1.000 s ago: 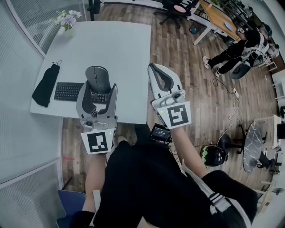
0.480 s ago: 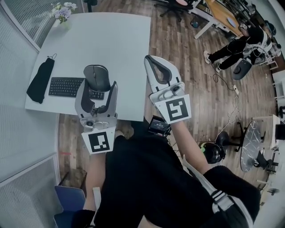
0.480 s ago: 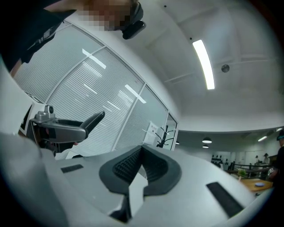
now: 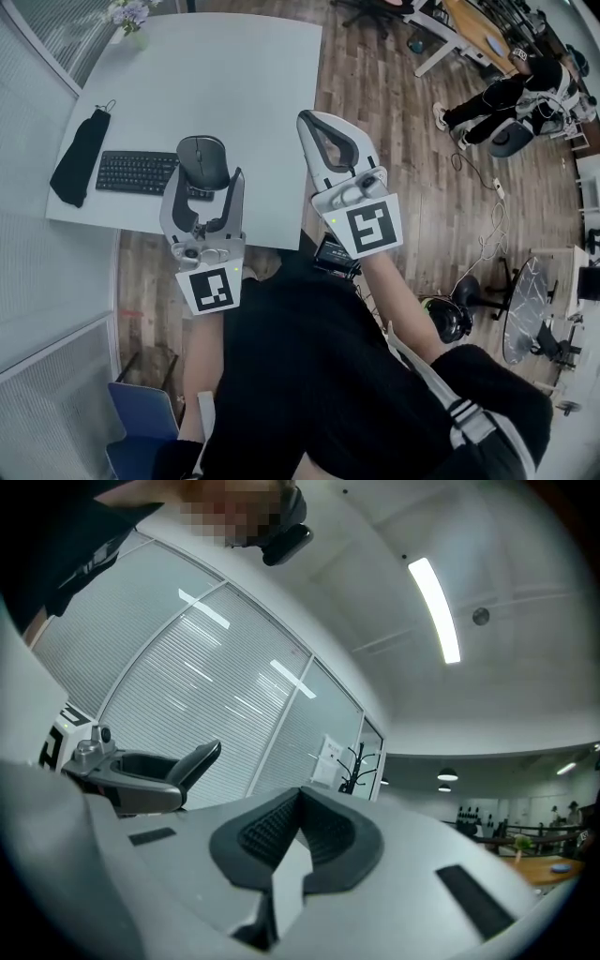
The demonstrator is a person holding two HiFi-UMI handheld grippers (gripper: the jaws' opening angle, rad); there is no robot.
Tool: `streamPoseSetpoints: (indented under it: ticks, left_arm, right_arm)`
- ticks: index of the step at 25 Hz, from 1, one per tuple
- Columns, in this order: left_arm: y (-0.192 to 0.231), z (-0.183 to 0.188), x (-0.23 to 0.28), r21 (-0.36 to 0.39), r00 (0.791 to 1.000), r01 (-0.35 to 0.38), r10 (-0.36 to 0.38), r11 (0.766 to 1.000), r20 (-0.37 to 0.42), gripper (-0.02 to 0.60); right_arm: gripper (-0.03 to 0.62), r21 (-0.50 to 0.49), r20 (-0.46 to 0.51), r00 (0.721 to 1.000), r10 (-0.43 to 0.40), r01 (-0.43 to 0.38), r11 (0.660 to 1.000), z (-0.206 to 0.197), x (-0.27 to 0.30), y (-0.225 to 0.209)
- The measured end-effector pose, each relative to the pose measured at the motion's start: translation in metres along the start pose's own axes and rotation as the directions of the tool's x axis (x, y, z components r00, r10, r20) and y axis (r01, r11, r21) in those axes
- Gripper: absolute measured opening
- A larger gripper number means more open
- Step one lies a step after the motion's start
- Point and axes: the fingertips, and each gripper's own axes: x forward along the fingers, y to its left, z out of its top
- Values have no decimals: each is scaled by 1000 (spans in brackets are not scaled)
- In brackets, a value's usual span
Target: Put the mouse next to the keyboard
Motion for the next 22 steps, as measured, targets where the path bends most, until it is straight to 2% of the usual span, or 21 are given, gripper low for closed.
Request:
streamPoseSetpoints:
  ticks: [5,16,22]
  left_arm:
    - [0,-23,-6,13,999,-20,21,1000,-29,304]
    - [-9,-85,-10,-37,993,-33,29,999,-112,304]
    - [-12,-106,-8,-13,991,-37,35,999,-129,304]
  right_arm:
    - [-2,-11,-10,1000,20,-20,1000,-6,-1,5]
    - [-2,-9,-26,1000,15,-16,1000,-13,-3,-1]
    - [-2,-11,-49,999,15,-16,1000,-19,-5,-6]
